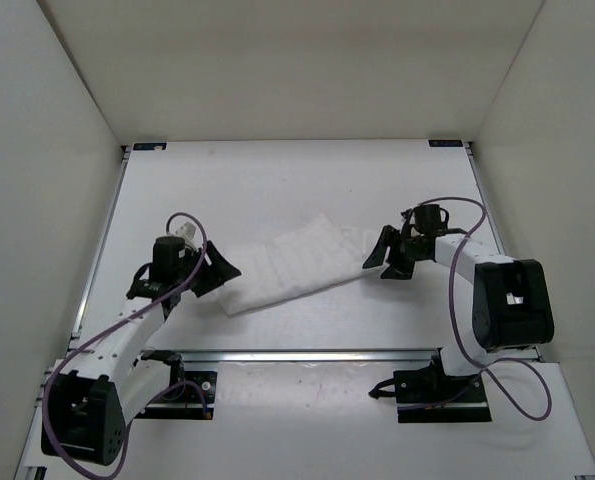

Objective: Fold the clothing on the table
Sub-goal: Fold the skirt

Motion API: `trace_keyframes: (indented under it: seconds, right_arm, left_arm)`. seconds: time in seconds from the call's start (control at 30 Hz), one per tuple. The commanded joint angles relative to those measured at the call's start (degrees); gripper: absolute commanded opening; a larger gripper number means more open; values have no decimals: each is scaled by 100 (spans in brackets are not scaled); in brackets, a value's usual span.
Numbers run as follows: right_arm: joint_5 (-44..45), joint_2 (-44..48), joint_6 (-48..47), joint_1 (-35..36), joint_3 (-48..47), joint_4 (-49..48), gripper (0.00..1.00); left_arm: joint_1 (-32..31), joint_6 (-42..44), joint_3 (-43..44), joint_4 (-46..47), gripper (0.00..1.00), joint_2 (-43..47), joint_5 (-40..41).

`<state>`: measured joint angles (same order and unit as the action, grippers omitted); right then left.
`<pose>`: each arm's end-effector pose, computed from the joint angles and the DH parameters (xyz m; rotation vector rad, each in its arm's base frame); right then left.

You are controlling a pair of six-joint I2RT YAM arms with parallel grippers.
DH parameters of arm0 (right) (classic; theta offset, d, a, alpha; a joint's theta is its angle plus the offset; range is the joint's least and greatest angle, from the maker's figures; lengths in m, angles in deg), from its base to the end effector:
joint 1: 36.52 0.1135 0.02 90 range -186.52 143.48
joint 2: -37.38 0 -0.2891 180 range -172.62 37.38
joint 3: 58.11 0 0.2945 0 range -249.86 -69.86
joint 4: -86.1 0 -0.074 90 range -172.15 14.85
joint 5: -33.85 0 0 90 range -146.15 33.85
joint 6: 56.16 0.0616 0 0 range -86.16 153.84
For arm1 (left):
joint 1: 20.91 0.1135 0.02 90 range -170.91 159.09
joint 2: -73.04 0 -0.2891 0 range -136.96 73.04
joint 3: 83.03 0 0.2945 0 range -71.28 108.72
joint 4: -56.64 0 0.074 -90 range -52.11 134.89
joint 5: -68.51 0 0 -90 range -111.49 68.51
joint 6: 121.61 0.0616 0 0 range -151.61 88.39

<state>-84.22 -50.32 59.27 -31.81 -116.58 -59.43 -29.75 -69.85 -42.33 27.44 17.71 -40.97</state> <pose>0.3188 0.0554 0.1435 0.3318 2.6958 0.8192 0.2298 -0.0565 0.1854 -0.4421 2.3820 -0.7915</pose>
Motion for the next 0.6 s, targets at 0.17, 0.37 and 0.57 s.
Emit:
trace_keyframes:
  seconds: [0.17,0.37,0.57]
  right_arm:
    - [-402,-291,1367,206,541,-2148,63]
    - [30,-397,2026,171,1049,-2761,65]
    - [162,-538,2238,74,1200,-3151,29]
  left_arm:
    - [-197,-228,-776,-109,72,383,568]
    - [-355,-360,-1145,75,75,435,683]
    - [-469,-597,-1532,742,72,208,981]
